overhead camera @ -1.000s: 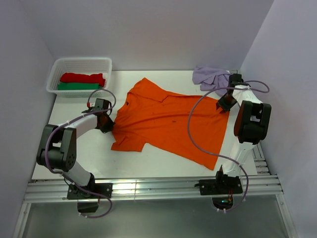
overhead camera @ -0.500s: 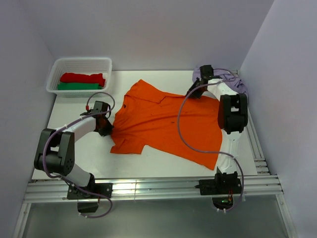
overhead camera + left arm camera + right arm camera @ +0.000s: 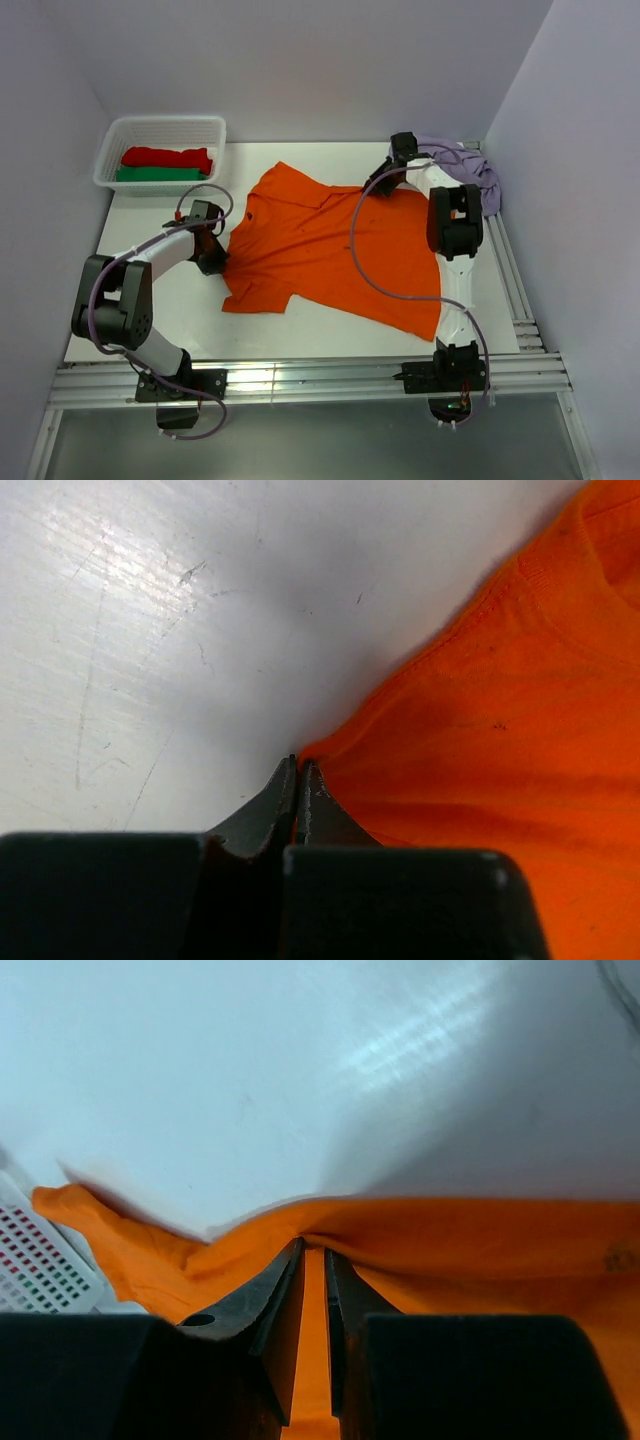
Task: Roll the t-shirts
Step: Flatten the tshirt
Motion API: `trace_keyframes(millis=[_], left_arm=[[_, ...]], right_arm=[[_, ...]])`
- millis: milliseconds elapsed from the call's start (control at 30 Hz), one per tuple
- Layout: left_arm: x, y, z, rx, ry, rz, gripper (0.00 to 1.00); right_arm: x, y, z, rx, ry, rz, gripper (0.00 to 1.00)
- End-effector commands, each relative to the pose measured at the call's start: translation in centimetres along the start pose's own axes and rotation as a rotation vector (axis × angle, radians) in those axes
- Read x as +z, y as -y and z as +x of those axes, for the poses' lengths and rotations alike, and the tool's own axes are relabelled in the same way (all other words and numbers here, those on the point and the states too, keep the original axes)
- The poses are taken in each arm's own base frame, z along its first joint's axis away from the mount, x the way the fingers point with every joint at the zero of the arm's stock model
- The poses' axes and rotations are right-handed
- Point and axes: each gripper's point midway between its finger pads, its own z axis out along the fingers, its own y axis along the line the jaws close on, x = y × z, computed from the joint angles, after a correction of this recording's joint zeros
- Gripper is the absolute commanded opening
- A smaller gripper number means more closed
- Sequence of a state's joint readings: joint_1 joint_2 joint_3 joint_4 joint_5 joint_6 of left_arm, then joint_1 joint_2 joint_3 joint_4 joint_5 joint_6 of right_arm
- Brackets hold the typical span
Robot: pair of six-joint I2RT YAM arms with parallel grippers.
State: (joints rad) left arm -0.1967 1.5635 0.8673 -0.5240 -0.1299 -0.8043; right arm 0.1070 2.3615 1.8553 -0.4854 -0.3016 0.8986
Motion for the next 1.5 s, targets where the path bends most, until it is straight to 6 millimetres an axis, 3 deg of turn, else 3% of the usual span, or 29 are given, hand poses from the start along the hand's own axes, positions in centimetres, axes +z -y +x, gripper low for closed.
trace_keyframes(millis=[0, 267, 367, 400, 433, 500, 600, 767, 800, 833, 867, 900, 933, 967, 1067, 1133, 1167, 1233, 1267, 1300, 1467], left_arm=[[-0.2, 0.5, -0.8, 0.022, -0.001, 0.001, 0.0], [0.6, 1.1, -0.2, 0.01, -0.06, 0.023, 0.01], [0.3, 1.0, -0.3, 0.014, -0.058, 0.026, 0.09], [-0.1, 1.1, -0.6, 0.014, -0.045, 0.034, 0.2], [-0.3, 1.0, -0.7, 0.023, -0.04, 0.034, 0.25], [-0.9, 0.7, -1.2, 0.023, -0.027, 0.031, 0.41], [-2.8, 0.9, -2.5, 0.026, 0.024, 0.065, 0.55], [-5.6, 1.5, -3.7, 0.05, 0.079, 0.121, 0.61], [-6.1, 1.3, -3.6, 0.057, 0.081, 0.126, 0.62], [-6.4, 1.4, -3.3, 0.063, 0.073, 0.141, 0.63], [-6.4, 1.2, -2.8, 0.067, 0.06, 0.145, 0.63], [-6.9, 1.3, -2.5, 0.069, 0.056, 0.161, 0.63], [-6.9, 1.1, -1.9, 0.069, 0.041, 0.168, 0.64], [-6.8, 0.9, -0.7, 0.071, 0.006, 0.183, 0.63], [-7.1, 0.3, 1.2, 0.06, -0.036, 0.211, 0.63], [-7.9, 1.0, 2.0, 0.077, -0.047, 0.231, 0.63], [-8.1, 1.4, 2.7, 0.082, -0.069, 0.252, 0.63], [-7.9, 1.7, 3.8, 0.073, -0.106, 0.262, 0.61], [-7.5, 1.7, 4.7, 0.079, -0.129, 0.263, 0.61], [-7.4, 1.8, 5.3, 0.066, -0.15, 0.27, 0.6], [-6.5, 1.3, 7.5, 0.029, -0.206, 0.287, 0.6]], right_arm=[[1.9, -0.9, -1.1, 0.024, 0.034, -0.007, 0.21], [3.4, -4.7, -2.7, 0.09, 0.052, -0.088, 0.24], [2.1, -5.5, -3.0, 0.085, 0.066, -0.107, 0.35], [1.7, -5.6, -3.0, 0.078, 0.07, -0.112, 0.39], [0.6, -5.9, -2.8, 0.071, 0.076, -0.121, 0.51], [-0.5, -6.0, -2.5, 0.037, 0.077, -0.13, 0.53], [-3.7, -6.8, -2.4, -0.026, 0.094, -0.16, 0.54], [-11.9, -7.9, -1.2, -0.145, 0.154, -0.233, 0.55], [-12.3, -6.5, -0.4, -0.149, 0.146, -0.206, 0.55], [-15.1, -6.6, 0.0, -0.169, 0.166, -0.215, 0.55], [-16.1, -5.6, 0.2, -0.16, 0.174, -0.196, 0.54], [-15.8, -2.9, 1.7, -0.137, 0.141, -0.138, 0.53], [-18.0, -2.1, 2.6, -0.128, 0.148, -0.126, 0.51], [-18.6, -0.4, 3.2, -0.116, 0.159, -0.086, 0.49], [-21.0, 5.4, 6.9, -0.079, 0.163, 0.025, 0.46], [-22.9, 10.3, 9.0, -0.037, 0.208, 0.141, 0.43], [-23.4, 11.8, 9.7, -0.027, 0.219, 0.169, 0.42], [-24.6, 16.2, 11.9, 0.036, 0.214, 0.236, 0.4], [-24.8, 17.3, 12.5, 0.053, 0.211, 0.245, 0.4], [-25.6, 20.2, 13.4, 0.1, 0.222, 0.304, 0.4], [-27.6, 24.6, 15.3, 0.208, 0.301, 0.406, 0.42]])
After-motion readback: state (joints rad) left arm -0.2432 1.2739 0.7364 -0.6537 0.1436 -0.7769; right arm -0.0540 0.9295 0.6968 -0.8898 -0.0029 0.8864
